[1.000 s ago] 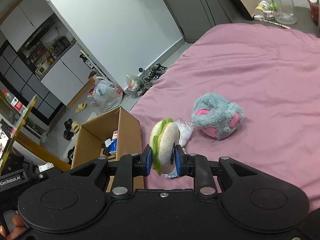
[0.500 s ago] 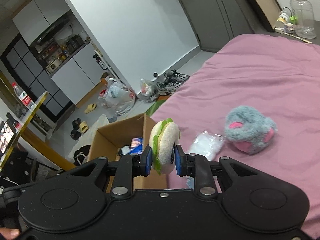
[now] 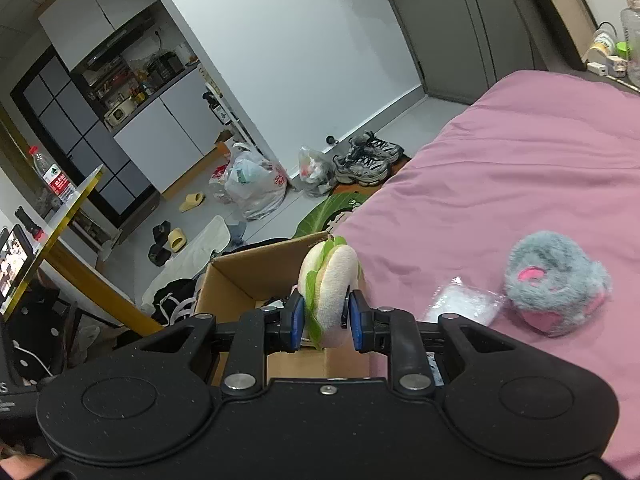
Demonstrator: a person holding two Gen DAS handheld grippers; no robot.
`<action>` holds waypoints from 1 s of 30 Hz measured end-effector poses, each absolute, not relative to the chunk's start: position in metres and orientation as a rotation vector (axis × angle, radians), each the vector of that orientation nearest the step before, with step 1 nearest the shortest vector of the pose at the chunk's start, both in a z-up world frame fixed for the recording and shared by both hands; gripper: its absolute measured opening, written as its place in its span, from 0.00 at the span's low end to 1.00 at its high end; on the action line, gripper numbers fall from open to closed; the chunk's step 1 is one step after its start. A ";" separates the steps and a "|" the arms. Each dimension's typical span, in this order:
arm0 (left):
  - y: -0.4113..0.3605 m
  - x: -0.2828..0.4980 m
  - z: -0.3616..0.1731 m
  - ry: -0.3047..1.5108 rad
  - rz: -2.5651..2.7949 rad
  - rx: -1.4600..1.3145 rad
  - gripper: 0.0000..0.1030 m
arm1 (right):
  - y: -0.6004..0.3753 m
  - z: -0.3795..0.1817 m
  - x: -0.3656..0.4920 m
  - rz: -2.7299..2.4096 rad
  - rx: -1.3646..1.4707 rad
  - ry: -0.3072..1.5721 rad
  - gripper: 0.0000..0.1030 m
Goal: Organize soft objects
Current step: 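Carry the white item and plush burger into the box and open both grippers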
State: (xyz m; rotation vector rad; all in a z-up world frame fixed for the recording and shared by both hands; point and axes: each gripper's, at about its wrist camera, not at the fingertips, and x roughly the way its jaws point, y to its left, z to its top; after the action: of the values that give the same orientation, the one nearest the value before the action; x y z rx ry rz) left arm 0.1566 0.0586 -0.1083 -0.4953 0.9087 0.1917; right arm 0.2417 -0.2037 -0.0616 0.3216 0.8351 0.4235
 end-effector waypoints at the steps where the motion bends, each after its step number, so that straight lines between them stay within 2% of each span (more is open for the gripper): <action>1: 0.059 0.160 -0.110 0.915 0.191 -0.496 0.44 | -0.201 -0.061 0.244 0.427 0.323 0.839 0.22; 11: 0.057 0.191 -0.110 0.945 0.210 -0.481 0.45 | -0.173 -0.061 0.267 0.468 0.288 0.884 0.22; 14: 0.058 0.199 -0.108 0.953 0.215 -0.484 0.48 | -0.166 -0.060 0.274 0.475 0.280 0.894 0.22; 16: 0.057 0.204 -0.107 0.961 0.212 -0.480 0.55 | -0.162 -0.058 0.278 0.481 0.273 0.895 0.23; 20: 0.057 0.209 -0.106 0.976 0.206 -0.488 0.61 | -0.155 -0.054 0.286 0.478 0.267 0.900 0.34; 30: 0.051 0.203 -0.096 0.957 0.245 -0.448 0.68 | -0.167 -0.043 0.282 0.494 0.284 0.894 0.35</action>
State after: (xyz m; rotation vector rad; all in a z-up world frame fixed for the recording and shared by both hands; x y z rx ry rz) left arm 0.2032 0.0508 -0.0960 -0.4479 0.9574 0.2454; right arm 0.2820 -0.1675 -0.0433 0.2837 0.8945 0.4941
